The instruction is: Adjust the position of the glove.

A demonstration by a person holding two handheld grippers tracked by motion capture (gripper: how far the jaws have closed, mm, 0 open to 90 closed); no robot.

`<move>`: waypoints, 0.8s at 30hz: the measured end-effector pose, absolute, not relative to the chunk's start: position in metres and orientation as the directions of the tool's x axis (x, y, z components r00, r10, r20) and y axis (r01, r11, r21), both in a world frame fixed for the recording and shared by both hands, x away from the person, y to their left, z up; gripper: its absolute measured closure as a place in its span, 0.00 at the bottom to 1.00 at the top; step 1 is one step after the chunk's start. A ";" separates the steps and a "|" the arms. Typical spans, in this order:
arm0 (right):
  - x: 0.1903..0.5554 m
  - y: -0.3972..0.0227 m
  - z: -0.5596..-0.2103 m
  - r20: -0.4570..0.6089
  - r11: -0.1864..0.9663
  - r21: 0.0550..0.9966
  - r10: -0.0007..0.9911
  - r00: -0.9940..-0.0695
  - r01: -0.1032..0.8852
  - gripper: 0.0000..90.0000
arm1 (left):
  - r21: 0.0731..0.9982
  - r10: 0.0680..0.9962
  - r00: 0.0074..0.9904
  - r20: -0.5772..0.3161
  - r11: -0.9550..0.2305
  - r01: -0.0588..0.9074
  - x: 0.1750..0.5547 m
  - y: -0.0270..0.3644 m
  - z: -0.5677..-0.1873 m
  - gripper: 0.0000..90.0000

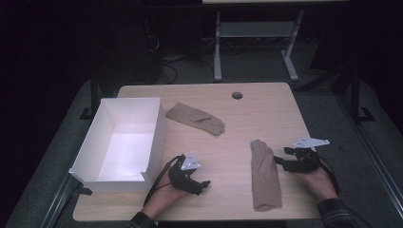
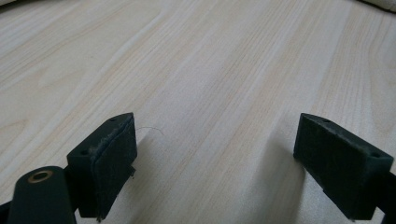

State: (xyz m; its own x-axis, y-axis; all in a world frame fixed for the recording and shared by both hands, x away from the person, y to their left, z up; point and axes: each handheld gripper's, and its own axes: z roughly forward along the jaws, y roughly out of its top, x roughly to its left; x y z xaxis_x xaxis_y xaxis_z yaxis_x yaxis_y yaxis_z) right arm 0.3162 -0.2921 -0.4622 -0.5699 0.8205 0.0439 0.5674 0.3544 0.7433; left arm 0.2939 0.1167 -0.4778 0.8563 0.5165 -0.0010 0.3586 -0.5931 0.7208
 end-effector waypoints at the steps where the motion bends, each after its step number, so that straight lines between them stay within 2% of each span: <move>1: 0.317 -0.294 -0.464 0.041 0.349 0.740 0.830 -0.557 0.575 0.39 | 0.721 0.517 0.856 -0.002 -0.593 0.359 0.294 0.117 -0.478 0.14; 3: 0.319 -0.296 -0.466 0.031 0.350 0.737 0.837 -0.547 0.578 0.36 | 0.721 0.517 0.856 -0.002 -0.593 0.360 0.294 0.117 -0.478 0.14; 4: 0.322 -0.298 -0.470 0.025 0.339 0.726 0.856 -0.516 0.598 0.30 | 0.721 0.517 0.856 -0.002 -0.592 0.360 0.294 0.117 -0.478 0.14; 8: 0.326 -0.300 -0.478 0.005 0.328 0.723 0.878 -0.478 0.609 0.21 | 0.720 0.517 0.856 -0.003 -0.593 0.360 0.294 0.117 -0.478 0.14; 17: 0.330 -0.307 -0.483 0.032 0.289 0.723 0.894 -0.448 0.628 0.17 | 0.712 0.527 0.850 -0.009 -0.593 0.376 0.295 0.115 -0.476 0.15; 18: 0.330 -0.307 -0.483 0.031 0.290 0.723 0.893 -0.449 0.627 0.17 | 0.701 0.531 0.847 -0.003 -0.603 0.381 0.296 0.114 -0.475 0.16; 24: 0.330 -0.307 -0.483 0.032 0.290 0.723 0.893 -0.449 0.627 0.17 | 0.689 0.565 0.825 -0.003 -0.596 0.411 0.302 0.110 -0.468 0.39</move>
